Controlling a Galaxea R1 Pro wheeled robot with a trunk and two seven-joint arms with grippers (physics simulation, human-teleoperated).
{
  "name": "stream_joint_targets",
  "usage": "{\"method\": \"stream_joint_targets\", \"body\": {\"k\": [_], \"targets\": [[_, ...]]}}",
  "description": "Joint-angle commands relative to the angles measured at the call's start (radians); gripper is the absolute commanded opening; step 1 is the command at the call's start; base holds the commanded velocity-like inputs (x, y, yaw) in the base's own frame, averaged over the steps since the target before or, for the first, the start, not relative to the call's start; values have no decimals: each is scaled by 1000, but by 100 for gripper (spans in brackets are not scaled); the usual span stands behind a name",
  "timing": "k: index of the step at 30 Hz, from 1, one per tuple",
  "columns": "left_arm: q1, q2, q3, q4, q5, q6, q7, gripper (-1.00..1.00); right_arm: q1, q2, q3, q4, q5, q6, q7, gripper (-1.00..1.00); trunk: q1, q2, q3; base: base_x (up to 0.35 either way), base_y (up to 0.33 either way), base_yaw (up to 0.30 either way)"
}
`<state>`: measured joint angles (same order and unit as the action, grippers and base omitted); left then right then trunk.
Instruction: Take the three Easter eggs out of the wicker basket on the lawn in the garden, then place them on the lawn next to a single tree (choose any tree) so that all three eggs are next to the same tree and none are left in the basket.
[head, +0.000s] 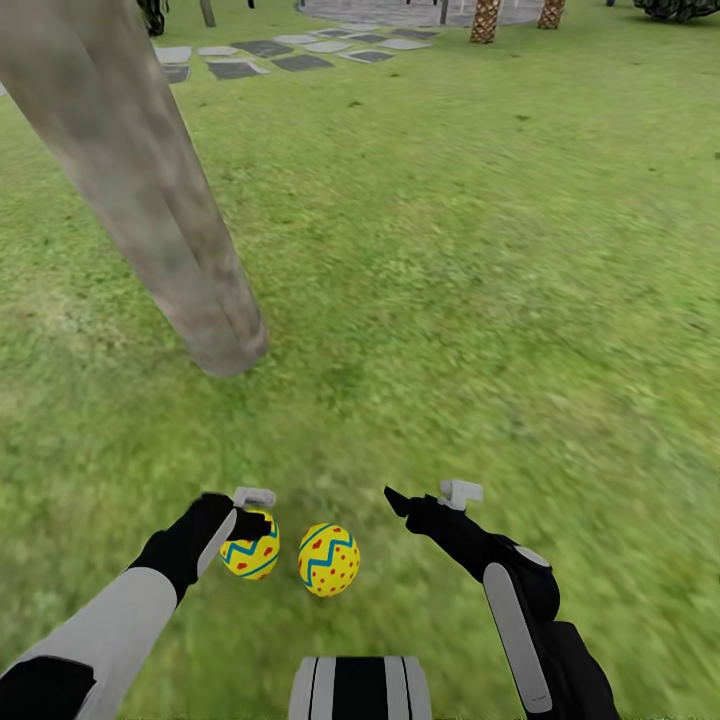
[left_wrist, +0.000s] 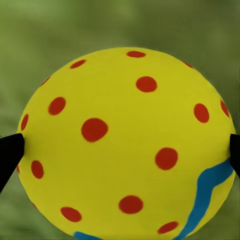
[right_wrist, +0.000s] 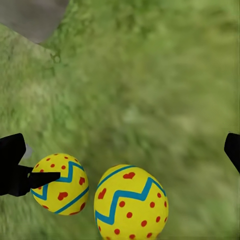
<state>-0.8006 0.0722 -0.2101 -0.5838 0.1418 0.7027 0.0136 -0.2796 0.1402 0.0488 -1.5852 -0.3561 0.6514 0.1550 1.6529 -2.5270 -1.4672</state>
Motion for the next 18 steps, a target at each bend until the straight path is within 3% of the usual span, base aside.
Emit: {"method": "stream_joint_targets", "body": {"k": [1,8,18], "targets": [[0,1,-6,-1,7,4,2,-100,0,0,-1,-1,0,5,3,100,0,-1,-5,0,0,0],[0,1,-8,-5,7,1,4,-100,-1,0,-1,-1,0,5,3,100,3,-2,-32,0,0,0],[0,1,-9,-7,7,-11,3,-100,-1,0,-3,-1,0,5,3,100,5,-3,-47,0,0,0]]}}
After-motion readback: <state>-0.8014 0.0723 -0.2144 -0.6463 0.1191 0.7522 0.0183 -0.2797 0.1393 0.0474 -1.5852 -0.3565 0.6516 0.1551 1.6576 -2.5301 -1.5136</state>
